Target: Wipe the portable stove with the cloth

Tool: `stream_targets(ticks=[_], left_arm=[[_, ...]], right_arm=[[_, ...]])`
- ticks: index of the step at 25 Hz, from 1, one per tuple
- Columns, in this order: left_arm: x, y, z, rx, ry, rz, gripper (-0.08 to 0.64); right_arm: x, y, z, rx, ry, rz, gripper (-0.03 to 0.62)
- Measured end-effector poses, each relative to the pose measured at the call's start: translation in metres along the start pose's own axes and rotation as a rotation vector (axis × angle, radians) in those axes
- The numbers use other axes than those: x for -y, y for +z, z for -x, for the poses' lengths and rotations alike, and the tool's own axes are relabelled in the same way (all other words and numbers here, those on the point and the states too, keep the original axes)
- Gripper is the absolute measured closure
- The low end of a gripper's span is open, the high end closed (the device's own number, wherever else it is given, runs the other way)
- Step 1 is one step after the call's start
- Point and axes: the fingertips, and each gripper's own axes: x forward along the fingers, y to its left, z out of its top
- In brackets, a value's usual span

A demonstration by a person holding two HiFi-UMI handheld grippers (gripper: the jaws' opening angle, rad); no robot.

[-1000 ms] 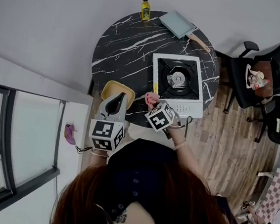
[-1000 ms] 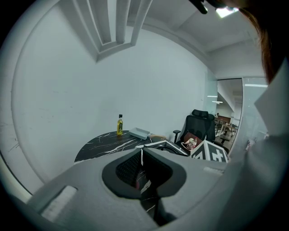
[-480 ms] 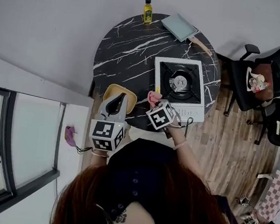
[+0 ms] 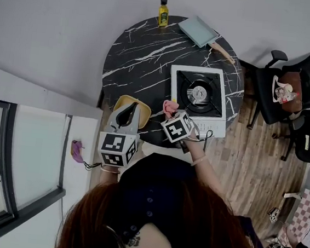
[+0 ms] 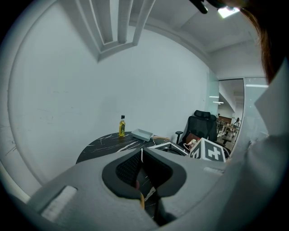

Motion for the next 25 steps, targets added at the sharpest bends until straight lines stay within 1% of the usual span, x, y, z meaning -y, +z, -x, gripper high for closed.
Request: stream_targets(ticks=[4,6,12,21,25], left_arm=[[-0.001,0.000,-0.003,-0.004,0.001,0.006,0.546],[-0.001,0.001,-0.004,-0.005,0.002,0.009,0.546],[-0.006,0.001,-0.011,-0.009,0.005,0.017,0.546],[-0.009,0.002,-0.020,-0.021,0.004,0.030,0.546],[-0.011,0.001,-0.025,-0.026,0.001,0.036,0.546]], right_arm=[[-0.001,0.003,0.000,-0.002,0.024,-0.051,0.559],[-0.003,0.003,-0.001,-0.008,0.035,-0.061,0.560],[0.013,0.015,0.000,-0.008,-0.021,-0.031,0.560],[0.016,0.016,-0.001,-0.058,0.021,-0.087,0.560],[0.015,0.017,-0.002,-0.061,0.040,-0.121,0.560]])
